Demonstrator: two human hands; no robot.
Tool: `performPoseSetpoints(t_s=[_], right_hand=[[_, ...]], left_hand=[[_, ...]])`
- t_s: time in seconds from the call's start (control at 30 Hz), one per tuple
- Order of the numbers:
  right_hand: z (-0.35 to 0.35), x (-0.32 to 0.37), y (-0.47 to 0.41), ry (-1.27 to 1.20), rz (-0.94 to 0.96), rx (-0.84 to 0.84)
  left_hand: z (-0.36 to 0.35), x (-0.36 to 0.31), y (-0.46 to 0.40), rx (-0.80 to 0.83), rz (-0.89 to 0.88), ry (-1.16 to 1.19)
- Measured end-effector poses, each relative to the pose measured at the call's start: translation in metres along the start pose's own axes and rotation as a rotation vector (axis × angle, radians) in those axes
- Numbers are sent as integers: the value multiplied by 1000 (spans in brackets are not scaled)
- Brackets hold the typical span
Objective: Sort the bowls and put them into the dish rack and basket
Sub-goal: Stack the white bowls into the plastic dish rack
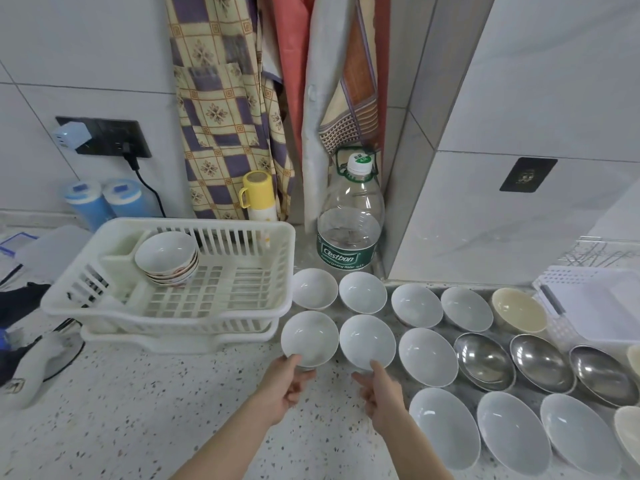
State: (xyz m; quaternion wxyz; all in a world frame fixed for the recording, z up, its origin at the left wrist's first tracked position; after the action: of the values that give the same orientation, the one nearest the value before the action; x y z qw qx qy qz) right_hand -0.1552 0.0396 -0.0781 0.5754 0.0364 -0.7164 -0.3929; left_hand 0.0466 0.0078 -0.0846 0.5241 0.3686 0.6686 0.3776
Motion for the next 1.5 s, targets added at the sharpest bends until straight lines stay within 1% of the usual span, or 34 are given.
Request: performPoseSetpoints(t_s=[0.13,0.37,0.43,0.6,0.67,0.77,0.87,0.93,1.07,1.13,1.3,1.4,1.5], right_hand=[[-1,3,-5,10,22,-6],[1,5,0,25,81,-82],[2,5,7,14,95,-112],[3,6,37,-35,152,-176],[0,14,51,-68,210,-201],[-12,38,70,-127,336,-219],[-36,70,86,-160,463,-178],[-59,91,93,-133,525,-117],[-116,118,100,-40,619,26],[-144,122,98,48,648,76],[-202,126,80,256,680,166],[-236,122,62,287,621,186],[-266,113,49,317,582,193]], left_hand=[[-4,-4,-2,-2,16,-11],[7,-8,6,-33,26,-65],[18,-4,14,-52,15,-123],[50,0,50,-83,-39,-368],[62,-2,69,-64,-52,-448],[78,-9,100,15,-76,-491],[96,-23,126,72,-112,-463],[110,-36,138,82,-150,-413],[145,-67,154,-23,-273,-372],[162,-82,158,-72,-317,-369],[206,-111,159,-163,-366,-294],[226,-130,158,-226,-421,-278],[239,-150,154,-249,-469,-259]])
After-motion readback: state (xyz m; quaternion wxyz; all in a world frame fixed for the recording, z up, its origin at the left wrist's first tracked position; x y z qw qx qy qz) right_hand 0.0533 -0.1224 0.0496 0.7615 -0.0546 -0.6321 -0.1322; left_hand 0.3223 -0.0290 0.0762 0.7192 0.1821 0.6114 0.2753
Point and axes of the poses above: each hand's wrist, its own y-axis away from the middle knuckle, its own z-axis out of the back of the hand, x = y × z, the point moved 6 cm from there along -y, towards the middle knuckle, and after that the axes turned 15 degrees about z, right-handed, at the moved point
